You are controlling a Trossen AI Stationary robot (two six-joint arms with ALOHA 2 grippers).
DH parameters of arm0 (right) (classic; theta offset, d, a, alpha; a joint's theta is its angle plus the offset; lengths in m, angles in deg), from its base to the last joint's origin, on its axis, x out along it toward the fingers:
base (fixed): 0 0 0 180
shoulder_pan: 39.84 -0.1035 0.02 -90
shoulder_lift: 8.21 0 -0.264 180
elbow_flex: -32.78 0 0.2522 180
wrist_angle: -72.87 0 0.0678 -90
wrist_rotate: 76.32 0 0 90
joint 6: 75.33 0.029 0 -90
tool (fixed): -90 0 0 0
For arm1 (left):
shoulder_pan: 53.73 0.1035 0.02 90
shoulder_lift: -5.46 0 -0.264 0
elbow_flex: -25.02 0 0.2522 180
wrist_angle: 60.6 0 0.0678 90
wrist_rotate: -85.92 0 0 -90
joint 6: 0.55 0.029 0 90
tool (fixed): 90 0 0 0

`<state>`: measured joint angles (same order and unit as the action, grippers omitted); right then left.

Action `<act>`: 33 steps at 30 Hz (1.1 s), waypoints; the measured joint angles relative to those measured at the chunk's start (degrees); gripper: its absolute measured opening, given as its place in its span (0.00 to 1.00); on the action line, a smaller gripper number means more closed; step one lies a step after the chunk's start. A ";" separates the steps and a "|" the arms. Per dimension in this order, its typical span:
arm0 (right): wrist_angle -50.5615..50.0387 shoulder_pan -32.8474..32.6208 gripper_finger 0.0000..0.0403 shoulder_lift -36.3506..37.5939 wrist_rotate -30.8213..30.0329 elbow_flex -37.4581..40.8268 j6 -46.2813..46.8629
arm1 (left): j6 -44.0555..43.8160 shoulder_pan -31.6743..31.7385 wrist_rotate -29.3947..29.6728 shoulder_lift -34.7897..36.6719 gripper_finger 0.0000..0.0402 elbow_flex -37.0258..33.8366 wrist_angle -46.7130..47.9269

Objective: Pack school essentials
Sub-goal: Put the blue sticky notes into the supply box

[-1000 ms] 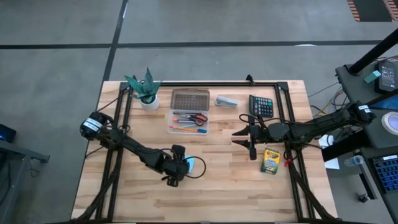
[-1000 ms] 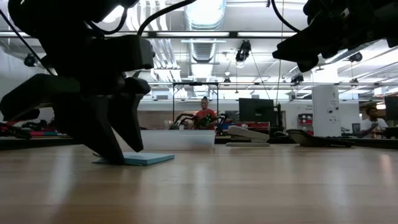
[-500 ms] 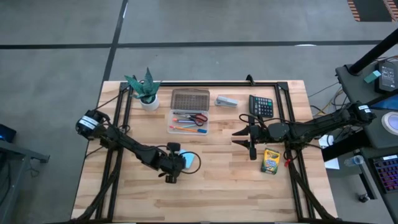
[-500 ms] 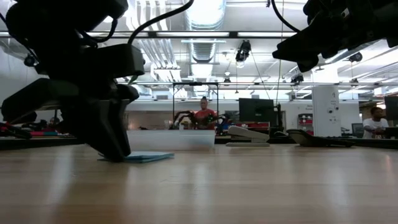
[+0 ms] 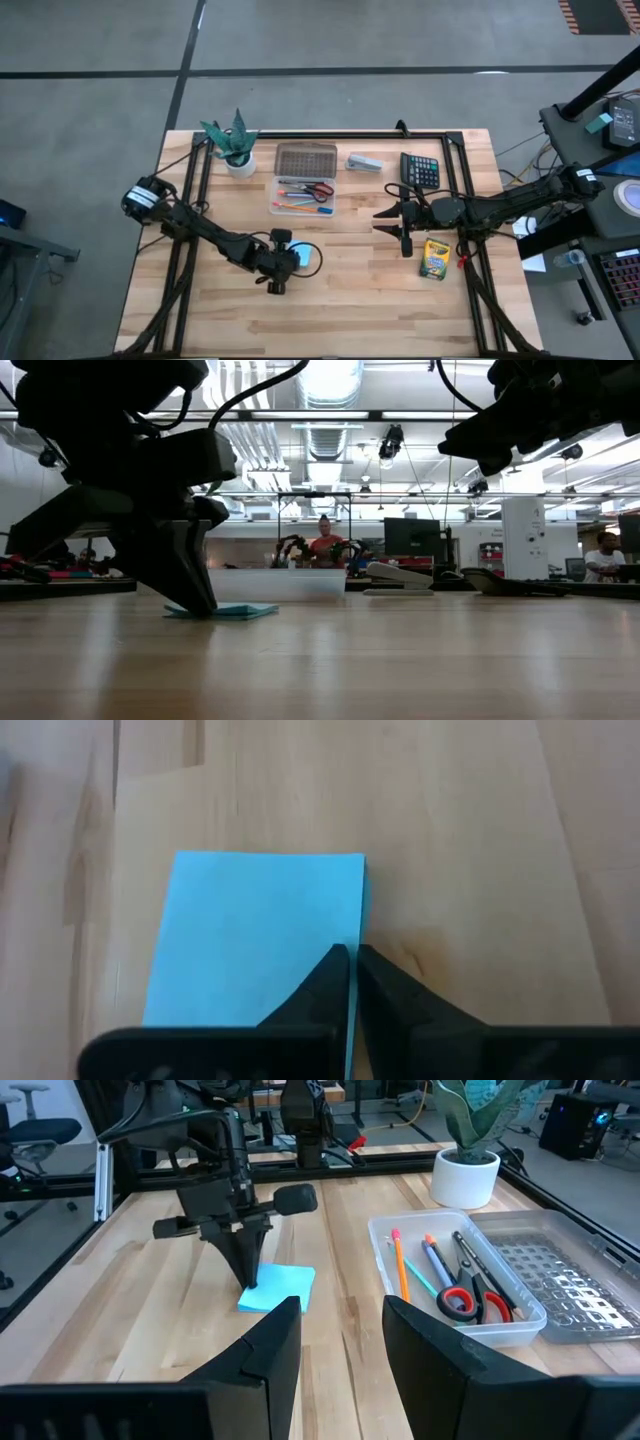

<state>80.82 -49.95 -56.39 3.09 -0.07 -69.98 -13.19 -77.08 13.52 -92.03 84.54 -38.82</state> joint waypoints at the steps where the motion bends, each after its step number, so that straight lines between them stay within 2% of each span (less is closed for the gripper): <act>1: 0.00 0.00 0.33 0.00 0.00 0.00 0.00 | 0.15 0.01 -0.05 0.79 0.00 -0.08 0.14; 11: 0.00 0.00 0.33 0.00 0.00 0.00 0.30 | 1.23 0.07 0.49 6.56 0.00 -0.44 0.44; 19: -0.18 0.20 0.33 -3.23 -0.15 -0.81 7.69 | 1.12 0.07 0.86 6.59 0.00 -1.38 3.49; 23: -0.05 0.69 0.33 -9.01 -0.15 -4.98 11.62 | 0.84 0.07 0.87 6.58 0.00 -3.48 2.69; 33: -0.48 0.79 0.33 -30.54 0.03 -19.23 20.15 | -1.00 0.15 1.66 6.82 0.00 -8.06 -2.21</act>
<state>80.35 -49.16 -86.93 3.12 -19.30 -49.83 -14.19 -76.93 15.18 -85.21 76.48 -41.03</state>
